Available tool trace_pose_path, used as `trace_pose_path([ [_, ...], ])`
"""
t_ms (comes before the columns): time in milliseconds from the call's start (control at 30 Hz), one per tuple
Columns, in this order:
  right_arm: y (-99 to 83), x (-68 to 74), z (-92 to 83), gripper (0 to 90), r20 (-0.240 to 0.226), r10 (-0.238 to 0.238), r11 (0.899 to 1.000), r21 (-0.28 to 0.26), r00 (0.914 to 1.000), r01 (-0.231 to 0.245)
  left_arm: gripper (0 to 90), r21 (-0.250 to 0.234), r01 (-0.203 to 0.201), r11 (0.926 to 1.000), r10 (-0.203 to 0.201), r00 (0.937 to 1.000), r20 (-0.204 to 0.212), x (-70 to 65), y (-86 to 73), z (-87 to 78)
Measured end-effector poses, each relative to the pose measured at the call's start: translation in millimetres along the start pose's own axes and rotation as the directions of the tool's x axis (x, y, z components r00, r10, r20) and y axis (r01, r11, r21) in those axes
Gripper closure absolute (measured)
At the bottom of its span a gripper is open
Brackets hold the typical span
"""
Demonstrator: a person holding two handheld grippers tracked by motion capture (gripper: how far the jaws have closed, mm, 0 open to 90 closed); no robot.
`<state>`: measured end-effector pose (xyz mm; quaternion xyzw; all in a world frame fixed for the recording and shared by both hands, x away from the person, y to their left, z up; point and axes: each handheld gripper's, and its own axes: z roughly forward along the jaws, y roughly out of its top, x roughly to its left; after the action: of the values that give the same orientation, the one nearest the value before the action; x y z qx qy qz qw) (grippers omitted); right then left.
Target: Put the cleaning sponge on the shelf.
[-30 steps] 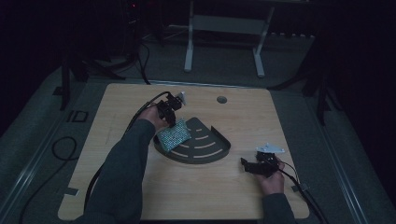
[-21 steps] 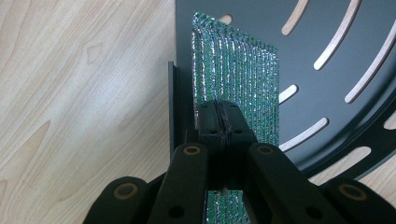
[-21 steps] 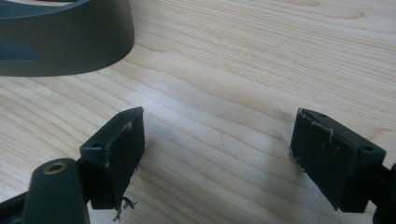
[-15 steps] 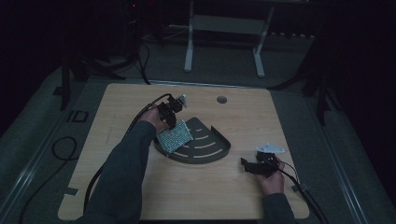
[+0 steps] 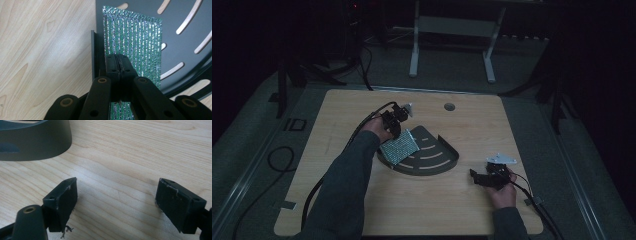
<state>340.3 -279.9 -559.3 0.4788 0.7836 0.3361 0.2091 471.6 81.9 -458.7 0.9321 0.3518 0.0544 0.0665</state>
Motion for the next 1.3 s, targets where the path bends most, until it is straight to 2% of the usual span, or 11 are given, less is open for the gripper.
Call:
trace_pose_path([
  [200, 0.0, 0.0, 0.0, 17.5, 0.000, 0.000, 1.000, 0.000, 1.0000, 0.000, 89.8, 0.015, -0.004, 0.9999, 0.005, 0.9999, -0.013, 0.1, -0.4, 2.1],
  [400, 0.0, 0.0, 0.0, 17.5, 0.000, 0.000, 1.000, 0.000, 1.0000, 0.000, 90.0, 0.010, -0.001, 1.0000, 0.001, 0.9999, -0.014, 0.8, -1.1, 0.4],
  [567, 0.0, 0.0, 0.0, 17.5, 0.000, 0.000, 1.000, 0.000, 1.0000, 0.000, 89.3, -0.005, 0.007, 1.0000, -0.007, 1.0000, -0.005, 3.4, -2.9, -2.4],
  [767, 0.0, 0.0, 0.0, 17.5, 0.000, 0.000, 1.000, 0.000, 1.0000, 0.000, 82.6, -0.046, 0.027, 0.9986, -0.026, 0.9995, 0.015, 7.3, -7.3, -9.7],
  [900, 0.0, 0.0, 0.0, 17.5, 0.000, 0.000, 1.000, 0.000, 1.0000, 0.000, 77.3, -0.073, 0.048, 0.9962, -0.047, 0.9986, 0.024, 12.0, -13.5, -18.7],
  [1033, 0.0, 0.0, 0.0, 17.5, 0.000, 0.000, 1.000, 0.000, 1.0000, 0.000, 69.3, -0.096, 0.066, 0.9932, -0.065, 0.9978, 0.010, 16.8, -20.5, -26.1],
  [1200, 0.0, 0.0, 0.0, 17.5, 0.000, 0.000, 1.000, 0.000, 1.0000, 0.000, 64.0, -0.120, 0.099, 0.9878, -0.099, 0.9951, 0.001, 22.6, -32.1, -34.5],
  [1267, 0.0, 0.0, 0.0, 17.5, 0.000, 0.000, 1.000, 0.000, 1.0000, 0.000, 62.5, -0.134, 0.113, 0.9845, -0.114, 0.9934, 0.000, 24.3, -37.1, -38.5],
  [1300, 0.0, 0.0, 0.0, 17.5, 0.000, 0.000, 1.000, 0.000, 1.0000, 0.000, 61.7, -0.154, 0.124, 0.9802, -0.126, 0.9921, 0.001, 24.7, -40.2, -40.6],
])
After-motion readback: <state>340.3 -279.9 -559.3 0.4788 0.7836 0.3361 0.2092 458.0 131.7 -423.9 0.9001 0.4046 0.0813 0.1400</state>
